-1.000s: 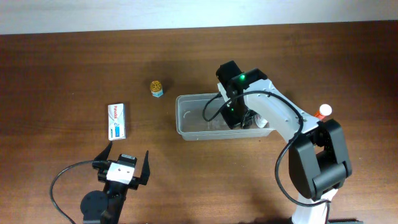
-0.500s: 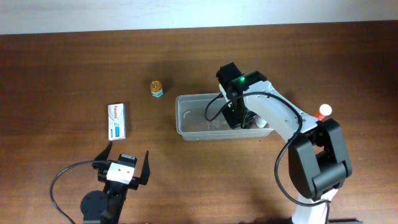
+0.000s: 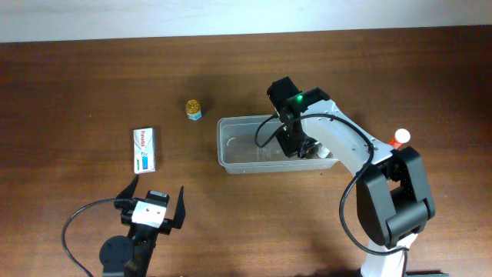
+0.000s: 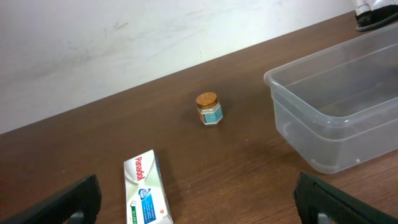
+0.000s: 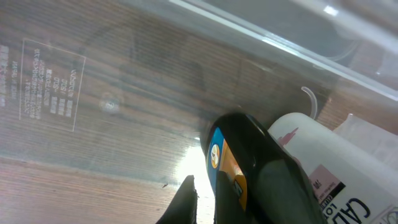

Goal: Pack container
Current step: 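Adjust the black bottle inside the container with the right gripper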

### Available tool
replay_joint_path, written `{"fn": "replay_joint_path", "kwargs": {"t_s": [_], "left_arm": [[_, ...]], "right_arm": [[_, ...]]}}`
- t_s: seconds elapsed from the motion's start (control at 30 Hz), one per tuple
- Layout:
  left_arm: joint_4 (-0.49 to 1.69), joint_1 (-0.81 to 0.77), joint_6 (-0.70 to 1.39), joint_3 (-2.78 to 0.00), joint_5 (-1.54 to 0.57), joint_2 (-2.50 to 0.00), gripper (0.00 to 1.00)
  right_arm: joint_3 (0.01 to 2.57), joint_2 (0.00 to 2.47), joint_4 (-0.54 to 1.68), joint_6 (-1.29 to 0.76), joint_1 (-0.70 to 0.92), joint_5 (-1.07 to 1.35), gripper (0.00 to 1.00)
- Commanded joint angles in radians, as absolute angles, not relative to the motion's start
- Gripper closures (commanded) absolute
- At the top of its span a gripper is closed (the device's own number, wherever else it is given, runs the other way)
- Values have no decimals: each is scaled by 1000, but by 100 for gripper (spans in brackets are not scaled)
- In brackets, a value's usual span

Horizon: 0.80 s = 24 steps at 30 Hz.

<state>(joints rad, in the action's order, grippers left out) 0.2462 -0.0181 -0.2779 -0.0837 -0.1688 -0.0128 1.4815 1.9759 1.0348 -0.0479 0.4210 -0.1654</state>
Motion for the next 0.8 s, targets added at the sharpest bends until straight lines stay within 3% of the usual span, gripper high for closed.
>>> {"fn": "replay_joint_path", "kwargs": {"t_s": [0.0,0.63,0.77], "left_arm": [[246,-12,-293,-79,-176,-6,1],[246,-12,-293,-79,-176,-6,1],[246,-12,-293,-79,-176,-6,1]], "right_arm": [[1475,1989,1030,-61,423,-197,96],[1477,1988,994,-88,423,-207,95],[1506,1986,999,-88,424,-131,84]]}}
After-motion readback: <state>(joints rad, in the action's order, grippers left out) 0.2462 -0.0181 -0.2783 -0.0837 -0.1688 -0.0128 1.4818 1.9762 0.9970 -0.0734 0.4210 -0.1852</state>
